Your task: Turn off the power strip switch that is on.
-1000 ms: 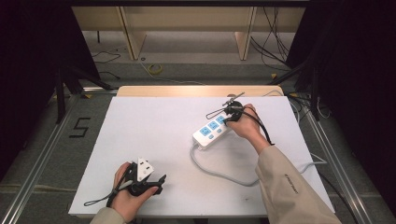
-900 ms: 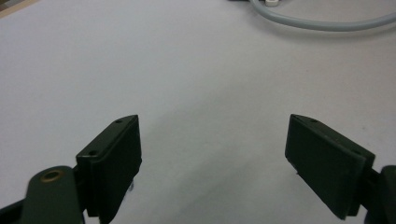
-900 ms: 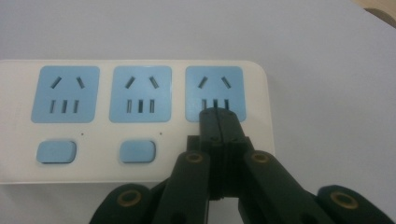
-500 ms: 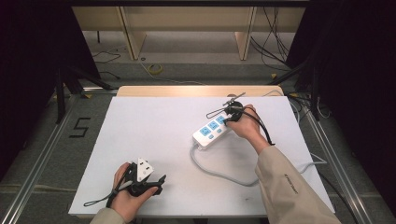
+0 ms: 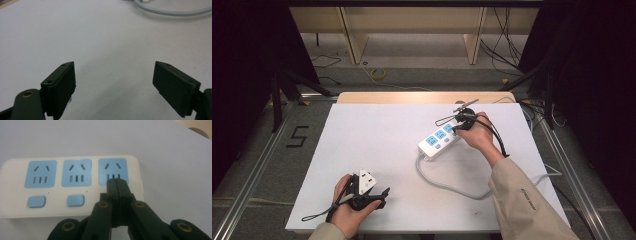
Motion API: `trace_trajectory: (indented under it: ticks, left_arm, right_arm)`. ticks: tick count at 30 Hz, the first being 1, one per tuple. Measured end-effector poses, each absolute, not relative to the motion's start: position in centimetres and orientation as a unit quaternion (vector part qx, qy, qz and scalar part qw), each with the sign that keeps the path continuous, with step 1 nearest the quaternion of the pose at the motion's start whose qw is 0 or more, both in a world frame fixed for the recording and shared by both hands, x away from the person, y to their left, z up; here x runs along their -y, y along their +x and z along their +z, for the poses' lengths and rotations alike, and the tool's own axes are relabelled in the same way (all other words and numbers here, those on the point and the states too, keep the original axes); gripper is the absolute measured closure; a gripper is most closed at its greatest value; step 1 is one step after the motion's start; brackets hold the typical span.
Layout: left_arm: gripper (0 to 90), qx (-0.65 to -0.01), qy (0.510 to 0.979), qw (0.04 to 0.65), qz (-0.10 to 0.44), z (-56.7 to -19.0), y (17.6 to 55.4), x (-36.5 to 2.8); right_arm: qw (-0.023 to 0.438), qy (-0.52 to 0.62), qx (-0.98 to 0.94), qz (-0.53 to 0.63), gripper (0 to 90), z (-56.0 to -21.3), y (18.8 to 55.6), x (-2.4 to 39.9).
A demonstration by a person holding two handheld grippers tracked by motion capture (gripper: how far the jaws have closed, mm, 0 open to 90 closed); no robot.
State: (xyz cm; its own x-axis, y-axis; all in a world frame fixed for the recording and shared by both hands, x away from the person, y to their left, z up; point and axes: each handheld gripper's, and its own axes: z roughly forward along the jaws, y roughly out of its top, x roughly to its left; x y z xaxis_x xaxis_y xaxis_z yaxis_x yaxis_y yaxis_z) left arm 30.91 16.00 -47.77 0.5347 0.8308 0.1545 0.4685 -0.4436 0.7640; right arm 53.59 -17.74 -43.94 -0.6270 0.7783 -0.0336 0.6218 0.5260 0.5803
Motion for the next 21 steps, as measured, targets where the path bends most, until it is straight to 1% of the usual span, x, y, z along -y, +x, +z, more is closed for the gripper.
trace_trajectory:
  ticks: [21]
  left_arm:
    - [18.4,-0.402,0.809,0.338,0.264,-47.8,30.9,-15.9]
  right_arm:
    - [0.145,0.396,-0.863,0.277,89.4,-43.4,51.7,18.9]
